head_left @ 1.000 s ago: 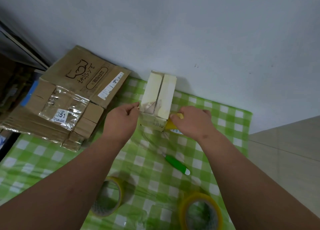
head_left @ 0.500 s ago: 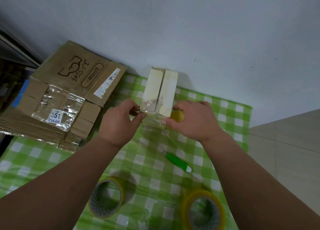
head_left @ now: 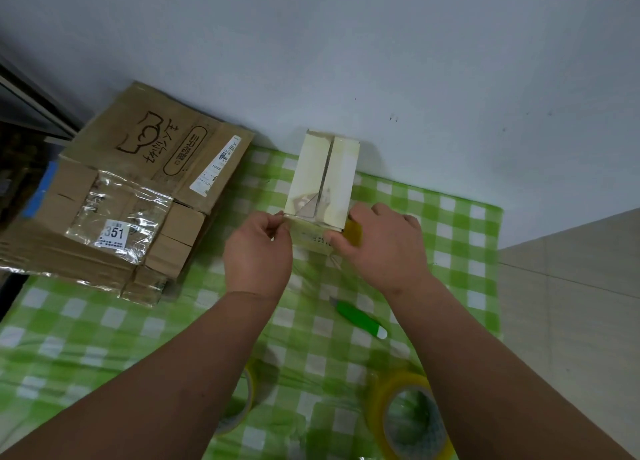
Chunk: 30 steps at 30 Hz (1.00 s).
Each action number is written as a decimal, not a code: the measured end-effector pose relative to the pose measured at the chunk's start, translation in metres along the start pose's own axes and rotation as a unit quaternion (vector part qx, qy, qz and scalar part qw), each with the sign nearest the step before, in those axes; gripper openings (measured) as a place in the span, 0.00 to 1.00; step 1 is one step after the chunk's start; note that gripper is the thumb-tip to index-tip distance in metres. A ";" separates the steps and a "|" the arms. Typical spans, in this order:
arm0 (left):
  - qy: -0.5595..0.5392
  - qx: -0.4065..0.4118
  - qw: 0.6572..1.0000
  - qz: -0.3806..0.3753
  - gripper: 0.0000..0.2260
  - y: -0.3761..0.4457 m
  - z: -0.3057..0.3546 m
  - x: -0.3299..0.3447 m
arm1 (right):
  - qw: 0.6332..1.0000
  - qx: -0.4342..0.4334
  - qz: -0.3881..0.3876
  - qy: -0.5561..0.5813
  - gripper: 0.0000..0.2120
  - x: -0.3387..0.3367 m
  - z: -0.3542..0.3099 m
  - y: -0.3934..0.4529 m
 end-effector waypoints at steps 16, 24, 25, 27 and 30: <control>0.013 0.073 0.990 -0.124 0.06 0.019 0.005 -0.024 | 0.992 -0.051 -0.110 0.042 0.20 -0.017 0.021 0.003; 0.096 0.093 0.982 -0.135 0.07 0.030 0.011 -0.032 | 0.998 -0.009 -0.053 0.029 0.26 -0.011 0.002 0.004; 0.110 0.092 0.981 -0.133 0.07 0.033 0.011 -0.032 | 0.998 0.000 -0.045 0.038 0.26 -0.009 0.000 0.004; 0.134 0.090 0.978 -0.135 0.07 0.036 0.012 -0.032 | 0.997 0.017 -0.038 0.059 0.26 -0.006 -0.003 0.002; 0.159 0.100 0.973 -0.132 0.09 0.032 0.012 -0.031 | 0.993 0.035 -0.045 0.106 0.25 -0.005 -0.007 -0.002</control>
Point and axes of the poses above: each hand's wrist, its own y-axis towards the middle knuckle, its own x-axis out of the palm, z = x × y, the point moved 1 cm from there along y, towards the middle knuckle, and after that the axes turned 10 degrees about -z, right-handed, at the moved point
